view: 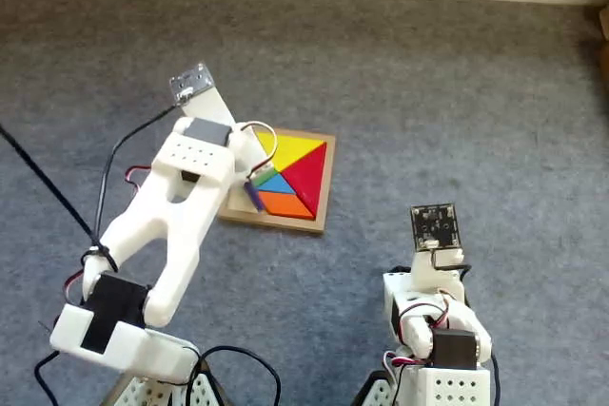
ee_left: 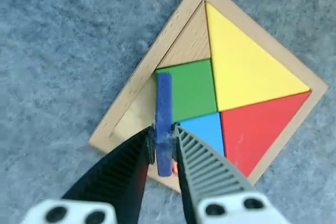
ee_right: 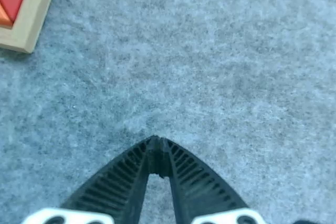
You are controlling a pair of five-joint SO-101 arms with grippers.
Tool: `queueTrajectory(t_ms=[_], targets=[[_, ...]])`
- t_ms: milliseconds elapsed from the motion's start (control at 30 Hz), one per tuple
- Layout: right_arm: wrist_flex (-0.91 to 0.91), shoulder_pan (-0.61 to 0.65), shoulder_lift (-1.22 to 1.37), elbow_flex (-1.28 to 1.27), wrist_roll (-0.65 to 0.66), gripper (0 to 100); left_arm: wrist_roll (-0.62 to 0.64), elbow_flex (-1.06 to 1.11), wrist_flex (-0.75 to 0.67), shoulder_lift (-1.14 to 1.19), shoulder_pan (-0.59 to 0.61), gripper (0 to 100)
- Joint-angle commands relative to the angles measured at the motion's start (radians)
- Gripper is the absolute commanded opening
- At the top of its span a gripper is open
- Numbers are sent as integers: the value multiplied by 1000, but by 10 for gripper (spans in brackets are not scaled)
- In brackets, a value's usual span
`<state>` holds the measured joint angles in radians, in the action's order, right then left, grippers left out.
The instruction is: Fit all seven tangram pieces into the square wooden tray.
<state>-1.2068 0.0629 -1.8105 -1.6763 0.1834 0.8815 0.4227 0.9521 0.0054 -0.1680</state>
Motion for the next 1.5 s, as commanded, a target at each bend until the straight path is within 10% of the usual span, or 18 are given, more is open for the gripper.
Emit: queueTrajectory(t_ms=[0,700,967,1467], targets=[[-8,-12,13,-143,0,16,12,27,-80,-7,-25,41],[-8,-12,13,-143,0,16,12,-41,138,1,-30,47],[-8,-12,13,-143,0,16,20,-33,138,1,-25,284],[-8,-12,13,-143,0,16,48,-101,273,-8,-21,295]])
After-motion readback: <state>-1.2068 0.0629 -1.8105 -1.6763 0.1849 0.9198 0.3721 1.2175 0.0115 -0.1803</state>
